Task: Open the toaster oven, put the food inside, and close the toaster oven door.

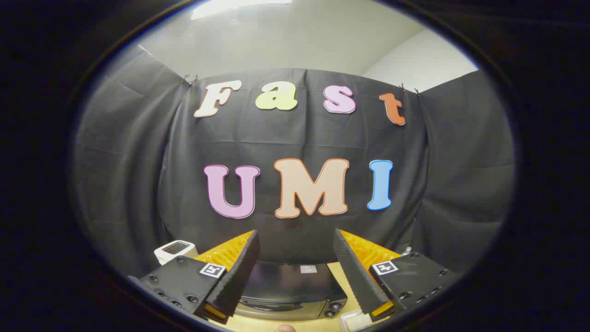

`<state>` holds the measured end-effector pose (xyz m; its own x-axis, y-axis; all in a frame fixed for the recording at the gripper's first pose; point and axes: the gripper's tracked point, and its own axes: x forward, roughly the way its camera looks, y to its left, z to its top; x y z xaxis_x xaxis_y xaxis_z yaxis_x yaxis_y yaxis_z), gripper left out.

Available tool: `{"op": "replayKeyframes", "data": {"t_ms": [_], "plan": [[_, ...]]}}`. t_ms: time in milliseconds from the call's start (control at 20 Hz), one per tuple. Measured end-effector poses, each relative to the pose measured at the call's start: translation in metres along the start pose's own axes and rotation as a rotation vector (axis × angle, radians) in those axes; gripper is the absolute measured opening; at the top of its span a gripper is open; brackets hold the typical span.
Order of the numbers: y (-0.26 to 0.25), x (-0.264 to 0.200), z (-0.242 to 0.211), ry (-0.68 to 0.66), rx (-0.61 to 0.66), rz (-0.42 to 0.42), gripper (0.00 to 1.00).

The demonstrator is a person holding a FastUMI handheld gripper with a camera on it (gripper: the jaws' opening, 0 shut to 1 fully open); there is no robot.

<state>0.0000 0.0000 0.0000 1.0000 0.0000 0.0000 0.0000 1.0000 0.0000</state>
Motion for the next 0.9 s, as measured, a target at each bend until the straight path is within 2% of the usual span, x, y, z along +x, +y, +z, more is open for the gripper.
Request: {"op": "replayKeyframes", "data": {"t_ms": [900], "plan": [[0.026, -0.010, 0.009, 0.015, 0.001, 0.040, 1.00]]}}
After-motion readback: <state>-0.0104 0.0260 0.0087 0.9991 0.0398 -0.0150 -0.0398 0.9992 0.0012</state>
